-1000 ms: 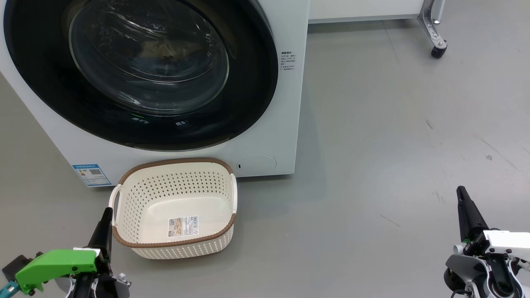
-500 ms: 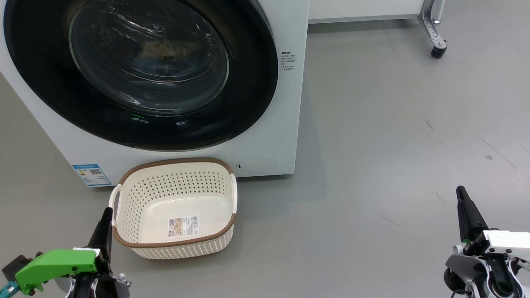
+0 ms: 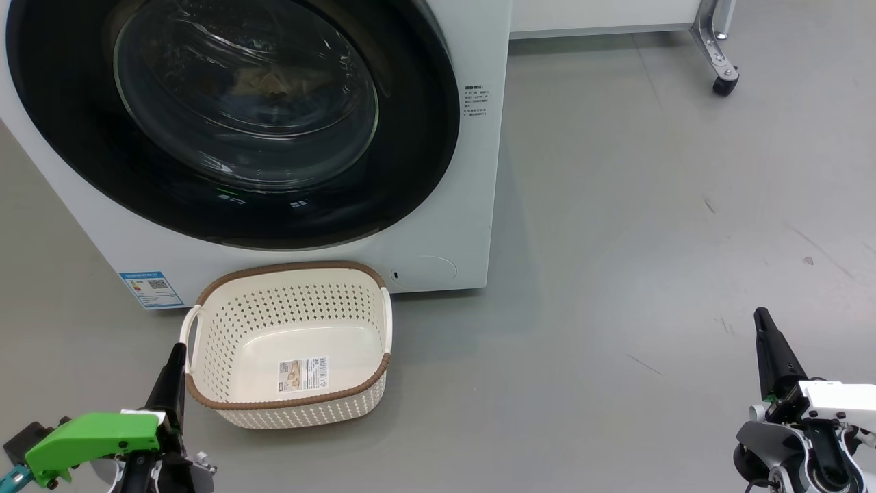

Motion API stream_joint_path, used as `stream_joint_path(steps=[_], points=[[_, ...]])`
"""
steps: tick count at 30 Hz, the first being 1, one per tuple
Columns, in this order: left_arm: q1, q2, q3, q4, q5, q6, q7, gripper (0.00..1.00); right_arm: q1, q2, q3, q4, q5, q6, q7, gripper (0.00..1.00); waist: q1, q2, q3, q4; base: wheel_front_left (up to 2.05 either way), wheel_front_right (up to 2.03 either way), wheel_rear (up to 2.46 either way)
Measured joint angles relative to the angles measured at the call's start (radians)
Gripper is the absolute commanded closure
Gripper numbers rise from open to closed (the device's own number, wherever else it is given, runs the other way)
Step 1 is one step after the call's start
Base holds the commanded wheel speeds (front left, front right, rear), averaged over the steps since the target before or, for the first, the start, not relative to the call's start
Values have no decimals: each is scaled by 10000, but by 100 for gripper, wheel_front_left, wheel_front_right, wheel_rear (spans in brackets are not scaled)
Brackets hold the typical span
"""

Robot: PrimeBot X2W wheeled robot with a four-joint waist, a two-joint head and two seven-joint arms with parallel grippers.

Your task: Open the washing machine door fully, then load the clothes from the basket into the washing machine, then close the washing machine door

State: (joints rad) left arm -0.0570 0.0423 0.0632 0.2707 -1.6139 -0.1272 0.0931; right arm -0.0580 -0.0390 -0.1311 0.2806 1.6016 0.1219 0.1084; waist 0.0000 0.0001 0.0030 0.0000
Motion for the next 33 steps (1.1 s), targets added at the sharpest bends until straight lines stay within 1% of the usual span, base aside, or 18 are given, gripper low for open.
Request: stream_joint_path(steps=[33], points=[[-1,-2,8,2,0,0,38,100,0,0,-4,-6,0,0,0,100,0,0,0,0,0,0,0]])
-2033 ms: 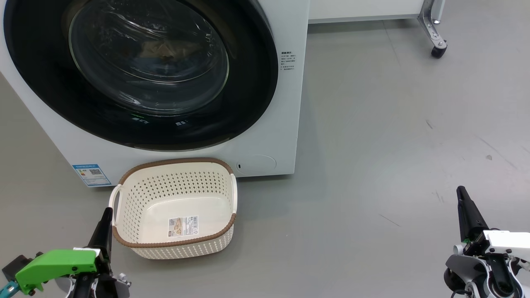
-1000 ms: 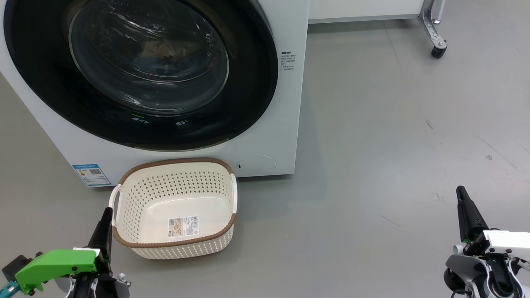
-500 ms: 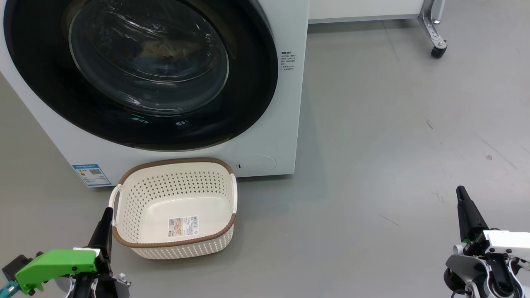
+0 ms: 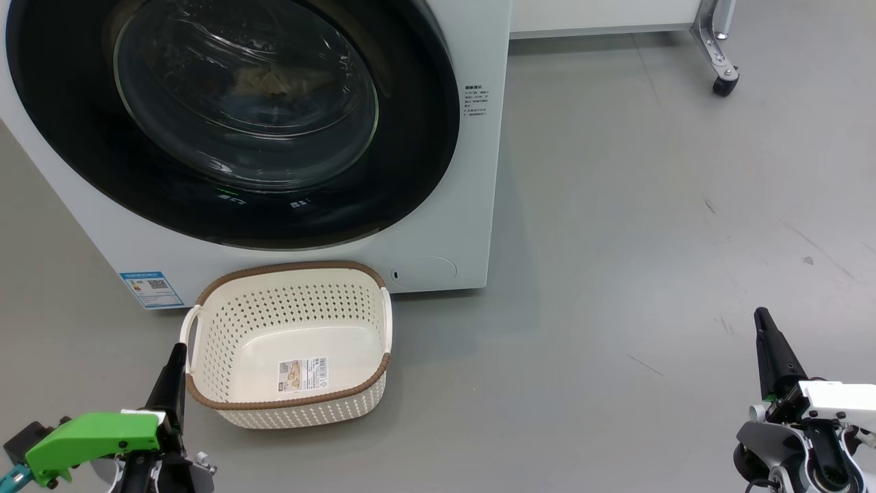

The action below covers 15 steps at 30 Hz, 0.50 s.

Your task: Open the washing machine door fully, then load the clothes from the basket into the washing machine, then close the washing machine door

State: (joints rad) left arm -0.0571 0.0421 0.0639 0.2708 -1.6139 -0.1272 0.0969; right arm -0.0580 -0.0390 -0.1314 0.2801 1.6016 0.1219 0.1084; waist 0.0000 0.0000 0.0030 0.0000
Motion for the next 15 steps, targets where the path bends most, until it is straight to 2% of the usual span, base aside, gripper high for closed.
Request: stream_joint_path(steps=[15], points=[[0,0,2,0,0,0,0,100,0,0,0,0,0,0,0,100,0,0,0,0,0,0,0]])
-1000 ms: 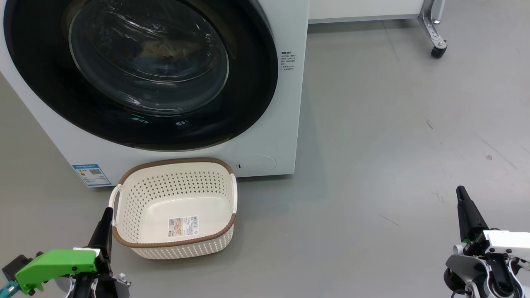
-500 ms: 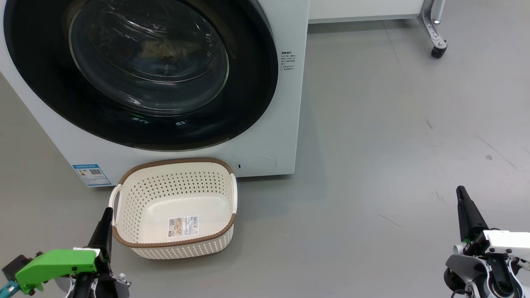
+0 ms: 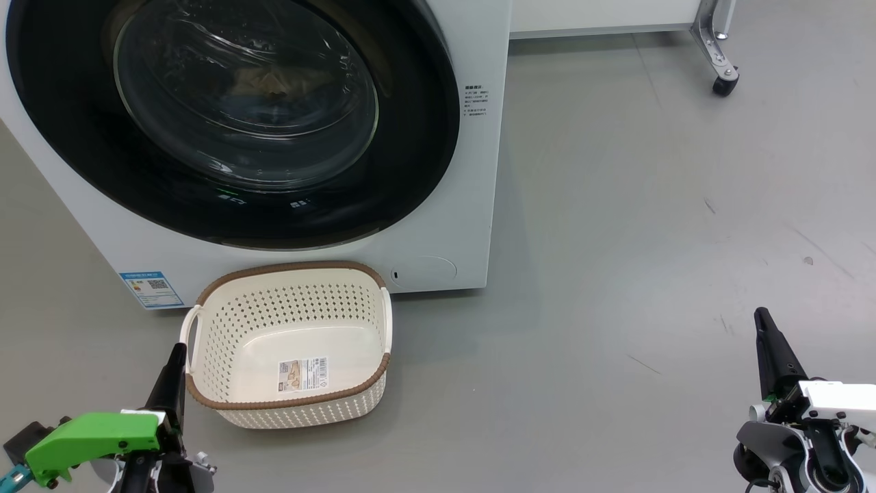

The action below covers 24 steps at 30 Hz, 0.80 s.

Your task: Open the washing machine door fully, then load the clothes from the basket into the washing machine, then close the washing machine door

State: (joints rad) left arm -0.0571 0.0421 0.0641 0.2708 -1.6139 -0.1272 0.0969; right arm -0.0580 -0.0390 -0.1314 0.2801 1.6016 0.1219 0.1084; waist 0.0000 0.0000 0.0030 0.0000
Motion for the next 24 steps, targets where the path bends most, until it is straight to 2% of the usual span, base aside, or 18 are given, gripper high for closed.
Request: stream_joint_path(steps=[24], points=[[0,0,6,0,0,0,2,100,0,0,-2,-2,0,0,0,100,0,0,0,0,0,0,0]])
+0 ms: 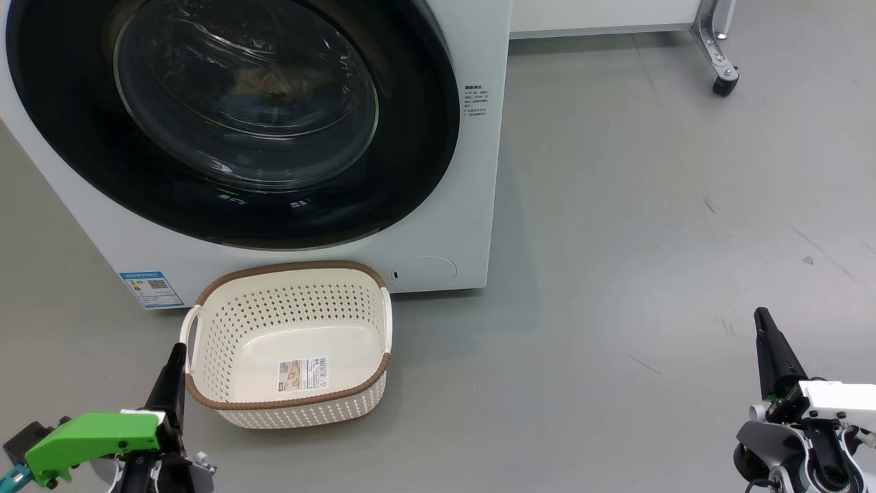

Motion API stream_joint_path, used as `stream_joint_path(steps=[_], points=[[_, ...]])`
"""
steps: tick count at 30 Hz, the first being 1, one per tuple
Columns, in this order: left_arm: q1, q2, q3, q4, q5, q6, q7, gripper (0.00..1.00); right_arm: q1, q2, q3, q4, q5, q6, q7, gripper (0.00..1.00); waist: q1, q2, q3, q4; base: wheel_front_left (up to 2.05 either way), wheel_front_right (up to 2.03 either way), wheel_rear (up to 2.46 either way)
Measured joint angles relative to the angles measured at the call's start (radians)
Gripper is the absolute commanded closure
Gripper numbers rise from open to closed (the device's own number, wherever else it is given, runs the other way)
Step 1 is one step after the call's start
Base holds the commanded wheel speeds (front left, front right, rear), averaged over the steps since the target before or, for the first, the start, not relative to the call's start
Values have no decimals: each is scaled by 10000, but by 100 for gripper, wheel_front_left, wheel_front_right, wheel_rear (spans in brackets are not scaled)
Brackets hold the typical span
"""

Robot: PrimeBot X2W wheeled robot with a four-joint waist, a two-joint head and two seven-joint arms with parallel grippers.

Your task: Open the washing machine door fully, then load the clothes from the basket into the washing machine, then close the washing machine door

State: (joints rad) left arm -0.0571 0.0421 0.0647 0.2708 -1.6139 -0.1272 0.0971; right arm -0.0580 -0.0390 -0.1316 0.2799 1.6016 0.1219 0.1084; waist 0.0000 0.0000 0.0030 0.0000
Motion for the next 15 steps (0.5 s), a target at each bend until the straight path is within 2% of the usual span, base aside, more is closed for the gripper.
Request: stream_joint_path(steps=[15], points=[[-1,0,2,0,0,0,0,100,0,0,0,0,0,0,0,100,0,0,0,0,0,0,0]])
